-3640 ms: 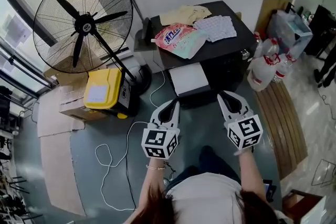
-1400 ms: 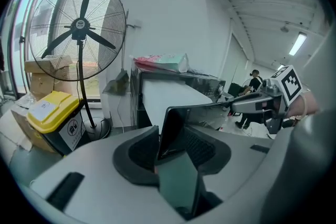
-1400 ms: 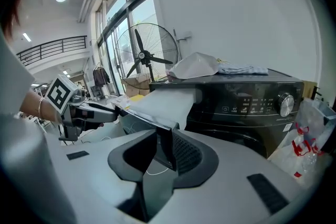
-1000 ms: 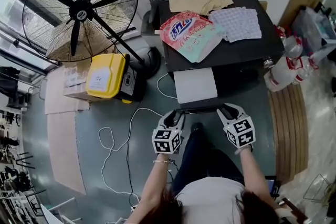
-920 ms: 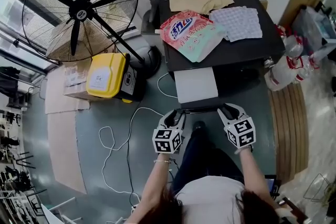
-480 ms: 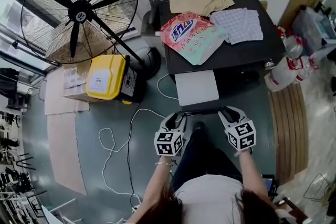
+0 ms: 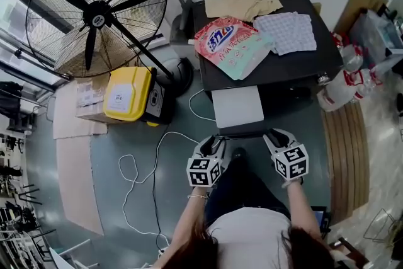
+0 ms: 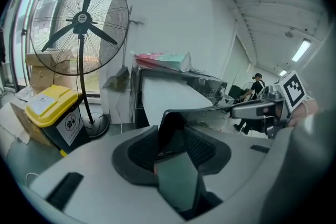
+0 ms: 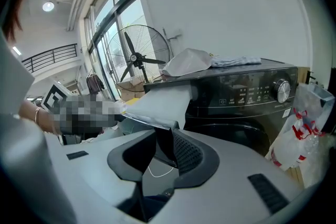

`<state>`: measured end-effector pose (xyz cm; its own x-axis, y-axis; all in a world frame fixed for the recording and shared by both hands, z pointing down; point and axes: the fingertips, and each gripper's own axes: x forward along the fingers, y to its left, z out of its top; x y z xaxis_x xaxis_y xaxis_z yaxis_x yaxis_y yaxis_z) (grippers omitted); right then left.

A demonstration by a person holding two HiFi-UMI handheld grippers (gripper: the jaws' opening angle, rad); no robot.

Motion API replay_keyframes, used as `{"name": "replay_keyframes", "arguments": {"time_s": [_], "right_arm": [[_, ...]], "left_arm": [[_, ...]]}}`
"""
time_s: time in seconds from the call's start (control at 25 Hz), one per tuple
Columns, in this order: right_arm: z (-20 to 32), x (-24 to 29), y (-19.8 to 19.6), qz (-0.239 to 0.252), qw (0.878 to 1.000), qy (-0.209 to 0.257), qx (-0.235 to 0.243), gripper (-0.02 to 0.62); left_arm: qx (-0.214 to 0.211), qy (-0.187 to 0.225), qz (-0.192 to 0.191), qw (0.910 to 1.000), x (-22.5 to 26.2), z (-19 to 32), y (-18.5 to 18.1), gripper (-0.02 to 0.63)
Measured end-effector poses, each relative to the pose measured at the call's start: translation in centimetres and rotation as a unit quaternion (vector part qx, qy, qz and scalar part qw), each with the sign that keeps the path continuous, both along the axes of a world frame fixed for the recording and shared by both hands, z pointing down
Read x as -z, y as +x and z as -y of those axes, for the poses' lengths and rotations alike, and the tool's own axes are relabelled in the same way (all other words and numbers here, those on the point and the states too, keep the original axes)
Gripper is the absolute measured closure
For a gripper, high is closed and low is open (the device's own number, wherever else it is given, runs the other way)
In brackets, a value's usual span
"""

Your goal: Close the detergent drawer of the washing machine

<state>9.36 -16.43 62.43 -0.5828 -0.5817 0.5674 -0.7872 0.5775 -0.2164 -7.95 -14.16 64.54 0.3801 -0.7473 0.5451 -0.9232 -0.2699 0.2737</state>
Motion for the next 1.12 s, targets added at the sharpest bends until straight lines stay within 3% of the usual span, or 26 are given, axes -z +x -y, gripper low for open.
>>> {"name": "replay_keyframes", "arguments": {"time_s": [1.12], "right_arm": [[3.1,0.5,-0.6,0.023,0.999,0.002,-0.045,0.468]], "left_arm": [[-0.024,-0.002,-0.006,0.9997,0.4,3.3,-0.7,0.446]]}}
